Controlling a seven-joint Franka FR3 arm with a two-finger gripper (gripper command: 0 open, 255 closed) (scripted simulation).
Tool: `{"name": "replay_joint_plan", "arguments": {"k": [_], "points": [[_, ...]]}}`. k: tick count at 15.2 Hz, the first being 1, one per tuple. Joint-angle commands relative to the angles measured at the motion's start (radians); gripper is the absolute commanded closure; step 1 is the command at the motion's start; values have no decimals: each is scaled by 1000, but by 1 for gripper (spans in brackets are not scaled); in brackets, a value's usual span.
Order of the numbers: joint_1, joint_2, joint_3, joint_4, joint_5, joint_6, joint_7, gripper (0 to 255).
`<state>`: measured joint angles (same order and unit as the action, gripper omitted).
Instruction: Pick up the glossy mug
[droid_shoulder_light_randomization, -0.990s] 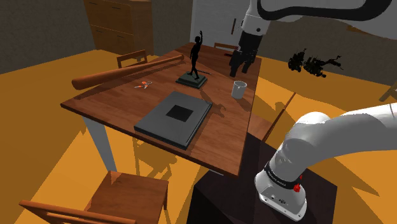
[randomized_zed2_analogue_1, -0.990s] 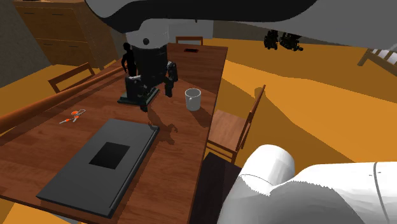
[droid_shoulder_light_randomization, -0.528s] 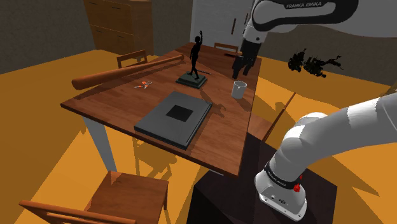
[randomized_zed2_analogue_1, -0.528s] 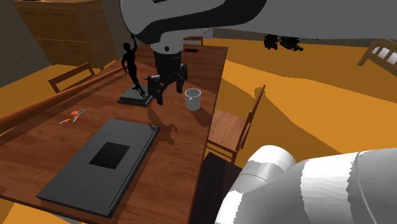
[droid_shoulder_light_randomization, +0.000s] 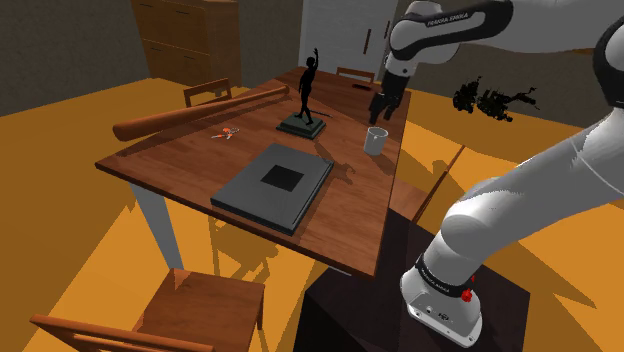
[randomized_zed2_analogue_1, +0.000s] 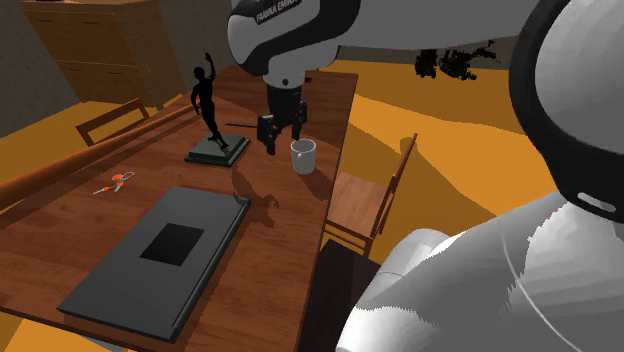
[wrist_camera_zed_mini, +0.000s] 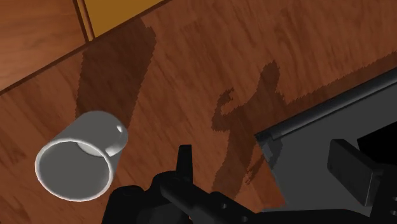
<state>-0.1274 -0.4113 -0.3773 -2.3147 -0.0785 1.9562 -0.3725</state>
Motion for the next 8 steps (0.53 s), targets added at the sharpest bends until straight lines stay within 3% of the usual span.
{"name": "replay_joint_plan", "arguments": {"k": [1,8], "points": [[-3,63,-41,29,11,36,-50,0],[-13,312,-164,171,122,122,-241,0]]}}
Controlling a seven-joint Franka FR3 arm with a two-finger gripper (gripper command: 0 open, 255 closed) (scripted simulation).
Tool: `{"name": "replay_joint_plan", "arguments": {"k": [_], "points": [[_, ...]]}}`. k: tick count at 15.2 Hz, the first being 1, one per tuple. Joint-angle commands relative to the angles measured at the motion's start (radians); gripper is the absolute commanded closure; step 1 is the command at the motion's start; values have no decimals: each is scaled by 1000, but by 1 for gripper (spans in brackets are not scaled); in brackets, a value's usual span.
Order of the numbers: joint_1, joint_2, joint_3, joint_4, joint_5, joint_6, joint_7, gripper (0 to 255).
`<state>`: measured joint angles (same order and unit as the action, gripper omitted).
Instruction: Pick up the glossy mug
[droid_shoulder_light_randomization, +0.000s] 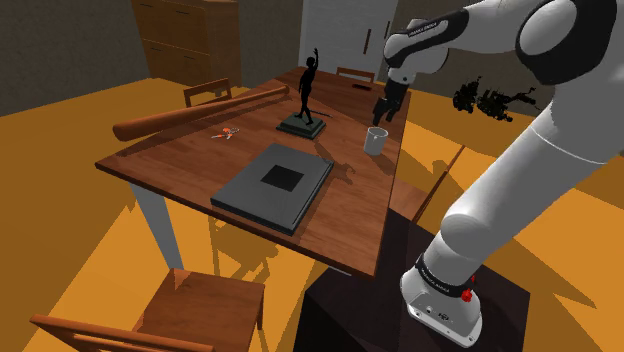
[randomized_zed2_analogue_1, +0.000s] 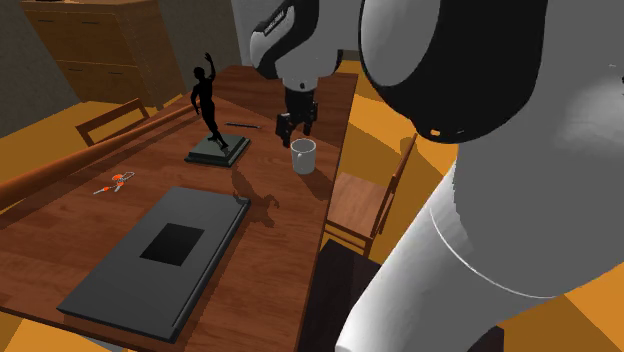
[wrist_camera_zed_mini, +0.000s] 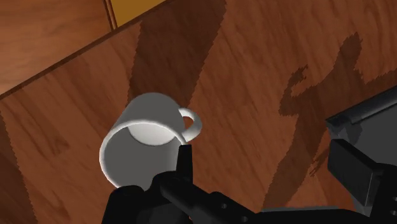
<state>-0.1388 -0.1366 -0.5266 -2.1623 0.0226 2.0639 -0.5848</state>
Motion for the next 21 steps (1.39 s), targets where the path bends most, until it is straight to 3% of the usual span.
{"name": "replay_joint_plan", "arguments": {"k": [1,5,10,20,21], "points": [[-6,76,-29,44,46,22,-59,0],[-42,242,-65,160,159,35,-182,0],[-134,453,-63,338,299,16,-312,0],[-155,516,-41,311,348,93,-351,0],[-156,515,-41,311,348,92,-352,255]]}}
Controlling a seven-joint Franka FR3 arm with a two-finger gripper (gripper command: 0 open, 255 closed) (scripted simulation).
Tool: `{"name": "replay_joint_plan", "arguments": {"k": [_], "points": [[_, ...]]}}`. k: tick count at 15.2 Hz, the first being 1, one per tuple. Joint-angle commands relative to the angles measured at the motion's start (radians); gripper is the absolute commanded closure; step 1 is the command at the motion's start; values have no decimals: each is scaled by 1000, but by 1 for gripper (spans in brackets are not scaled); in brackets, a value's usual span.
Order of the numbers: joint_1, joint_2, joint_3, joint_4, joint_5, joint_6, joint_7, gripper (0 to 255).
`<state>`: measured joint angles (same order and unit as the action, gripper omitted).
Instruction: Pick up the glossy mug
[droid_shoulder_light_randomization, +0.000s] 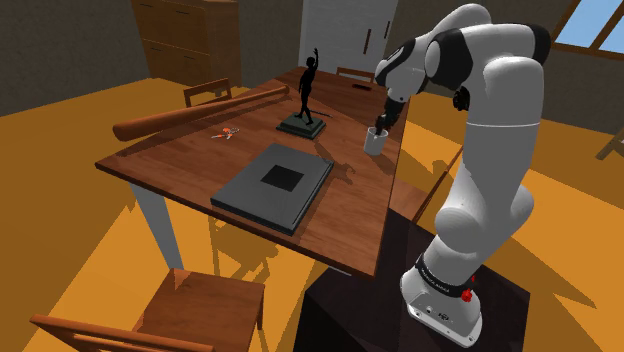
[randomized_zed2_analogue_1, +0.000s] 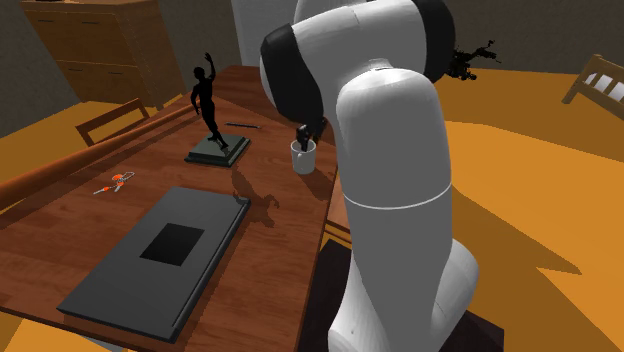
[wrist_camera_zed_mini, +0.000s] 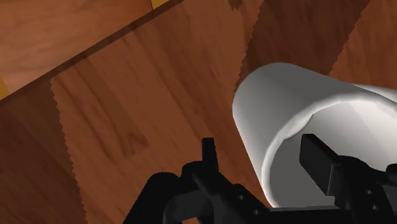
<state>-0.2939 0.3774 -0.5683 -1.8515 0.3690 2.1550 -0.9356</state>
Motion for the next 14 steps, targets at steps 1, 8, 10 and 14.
{"name": "replay_joint_plan", "arguments": {"k": [1,8,10,14], "points": [[0,1,1,0,1,2,-1,255],[0,2,1,0,1,2,-1,255],[2,-5,-2,5,-5,-9,4,255],[8,-31,-12,26,-27,-50,22,255]]}}
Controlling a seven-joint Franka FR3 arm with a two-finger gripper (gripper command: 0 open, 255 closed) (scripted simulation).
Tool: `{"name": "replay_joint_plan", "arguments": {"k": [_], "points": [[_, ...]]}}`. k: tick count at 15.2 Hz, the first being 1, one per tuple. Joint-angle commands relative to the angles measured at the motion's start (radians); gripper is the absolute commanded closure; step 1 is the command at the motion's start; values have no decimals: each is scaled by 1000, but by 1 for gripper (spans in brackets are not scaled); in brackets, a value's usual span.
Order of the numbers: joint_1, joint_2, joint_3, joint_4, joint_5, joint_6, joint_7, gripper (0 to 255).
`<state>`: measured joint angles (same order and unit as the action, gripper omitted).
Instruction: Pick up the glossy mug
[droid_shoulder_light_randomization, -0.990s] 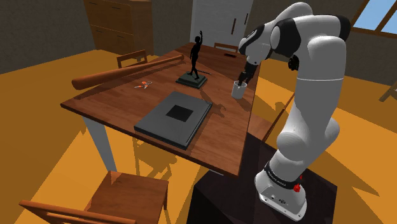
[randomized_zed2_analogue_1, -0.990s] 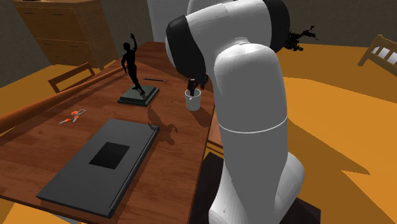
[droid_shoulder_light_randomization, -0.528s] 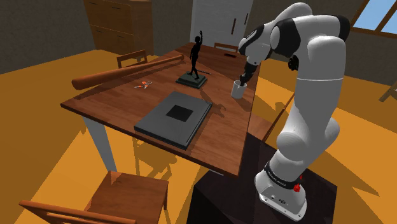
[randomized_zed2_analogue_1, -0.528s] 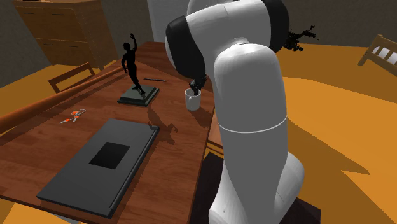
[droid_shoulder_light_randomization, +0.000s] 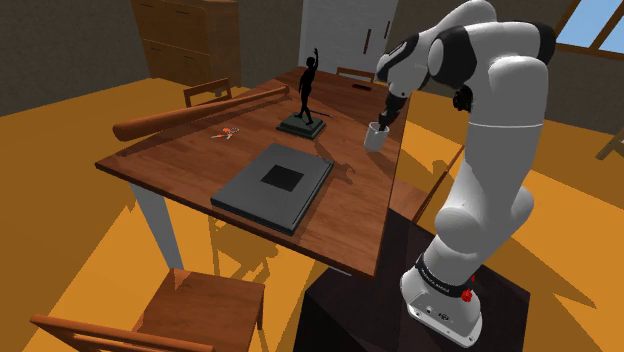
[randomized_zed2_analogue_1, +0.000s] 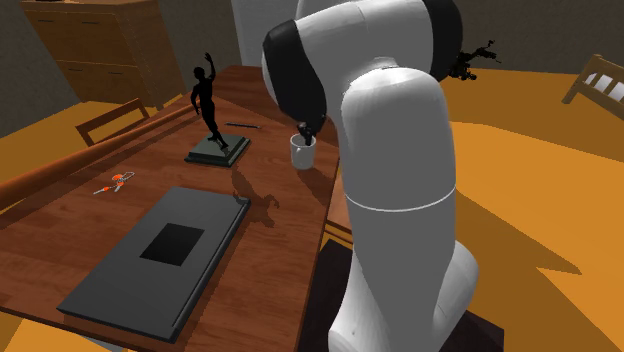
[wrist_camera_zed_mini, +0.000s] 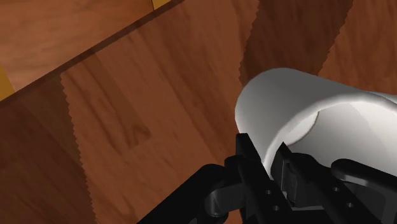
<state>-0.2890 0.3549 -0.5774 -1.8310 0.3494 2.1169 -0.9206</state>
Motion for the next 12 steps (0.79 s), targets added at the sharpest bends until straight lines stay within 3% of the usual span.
{"name": "replay_joint_plan", "arguments": {"k": [1,12], "points": [[4,-15,-5,11,-12,-23,11,255],[13,-62,-21,77,-53,-124,45,255]]}}
